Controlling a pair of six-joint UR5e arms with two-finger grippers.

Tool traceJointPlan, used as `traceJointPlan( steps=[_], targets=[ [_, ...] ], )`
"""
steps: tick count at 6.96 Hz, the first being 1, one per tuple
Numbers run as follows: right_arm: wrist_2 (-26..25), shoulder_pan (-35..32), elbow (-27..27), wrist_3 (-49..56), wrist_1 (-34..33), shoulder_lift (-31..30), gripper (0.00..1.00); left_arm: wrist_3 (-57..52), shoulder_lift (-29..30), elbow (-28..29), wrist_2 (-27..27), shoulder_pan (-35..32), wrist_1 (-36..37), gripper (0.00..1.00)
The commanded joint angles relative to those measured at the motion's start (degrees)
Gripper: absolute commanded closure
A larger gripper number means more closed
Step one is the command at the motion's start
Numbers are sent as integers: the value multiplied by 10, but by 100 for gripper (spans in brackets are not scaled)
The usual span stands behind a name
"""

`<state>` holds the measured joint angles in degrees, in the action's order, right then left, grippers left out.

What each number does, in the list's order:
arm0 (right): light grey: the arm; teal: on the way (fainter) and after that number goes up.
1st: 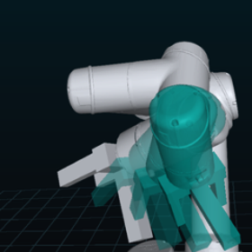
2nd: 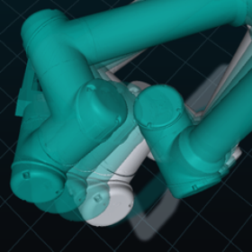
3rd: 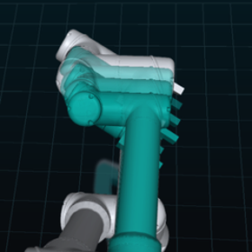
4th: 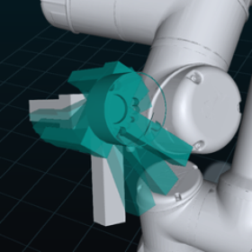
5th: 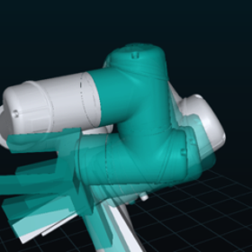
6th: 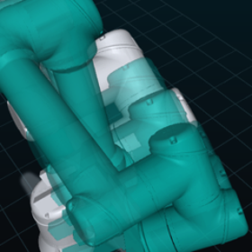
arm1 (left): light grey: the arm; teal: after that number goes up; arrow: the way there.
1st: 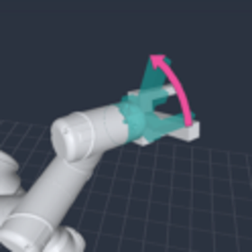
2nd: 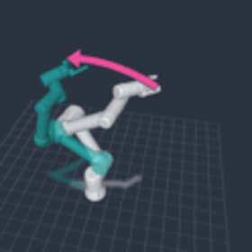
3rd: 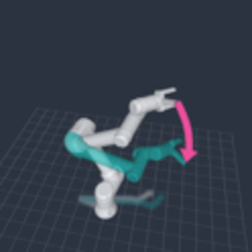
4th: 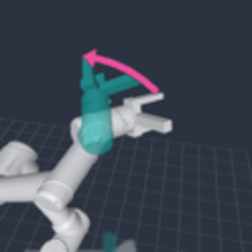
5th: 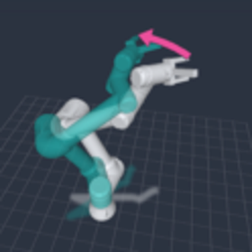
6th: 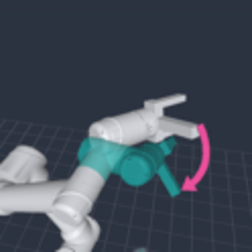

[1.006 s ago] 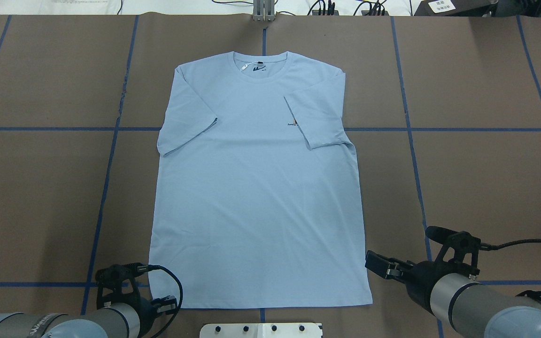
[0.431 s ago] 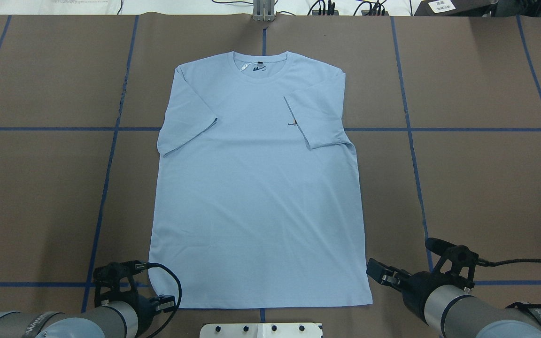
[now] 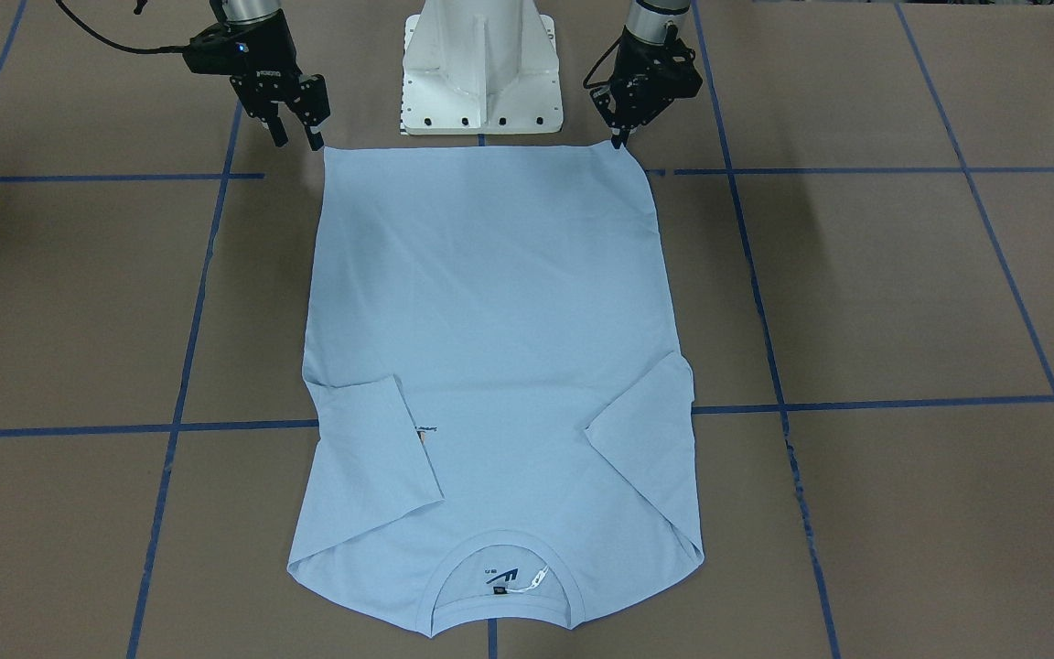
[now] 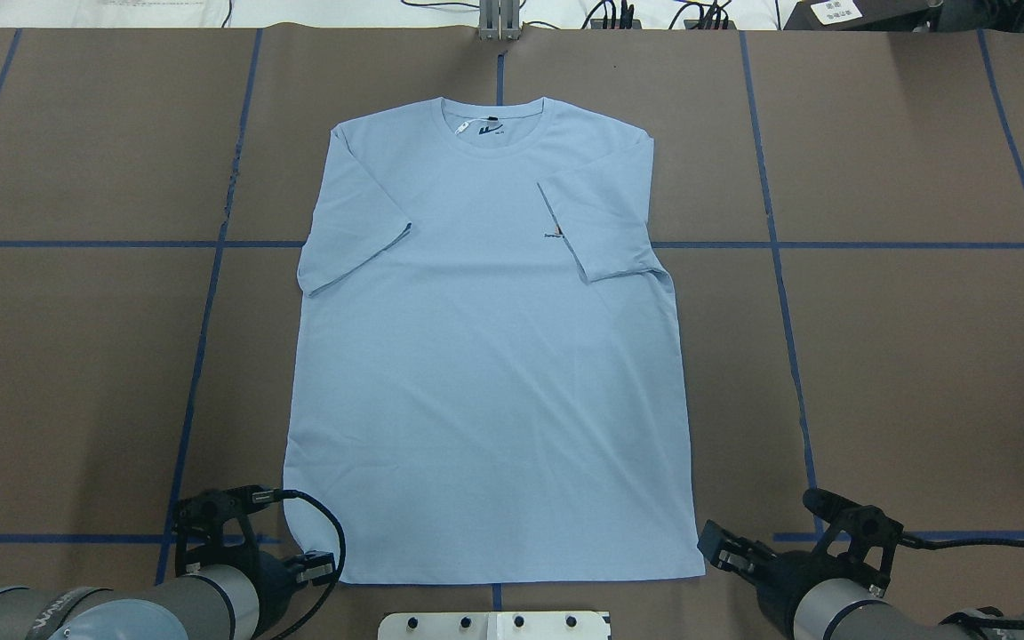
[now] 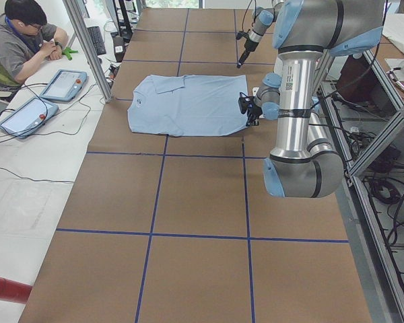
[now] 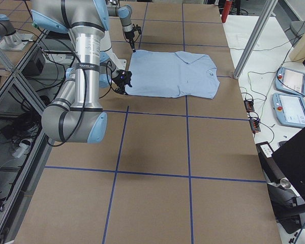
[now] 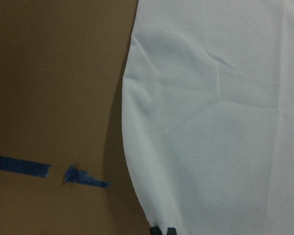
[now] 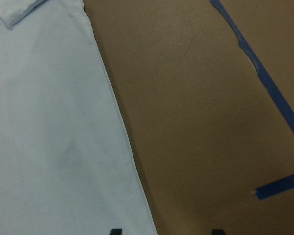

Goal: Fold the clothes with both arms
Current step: 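Grasp the hem corners with both grippers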

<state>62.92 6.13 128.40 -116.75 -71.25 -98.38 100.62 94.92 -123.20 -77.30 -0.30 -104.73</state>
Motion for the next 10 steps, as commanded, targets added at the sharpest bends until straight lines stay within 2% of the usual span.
traceJointPlan(
  steps=[1,3,6,9,10],
  targets=[
    [-24,29,-17,-10,-3,12,32,0,-2,-18,24,-1,0,100],
    [-43,31,-76,-10,-3,76,37,-1,-2,-19,41,-1,0,100],
    [-45,25,-76,-7,-3,69,48,-1,-2,-18,41,-1,1,100],
    [-44,26,-76,-5,-4,62,53,-1,-2,-18,41,-1,1,100],
    [-44,27,-76,-5,-4,63,76,-1,-2,-18,41,-2,1,100]
  ],
)
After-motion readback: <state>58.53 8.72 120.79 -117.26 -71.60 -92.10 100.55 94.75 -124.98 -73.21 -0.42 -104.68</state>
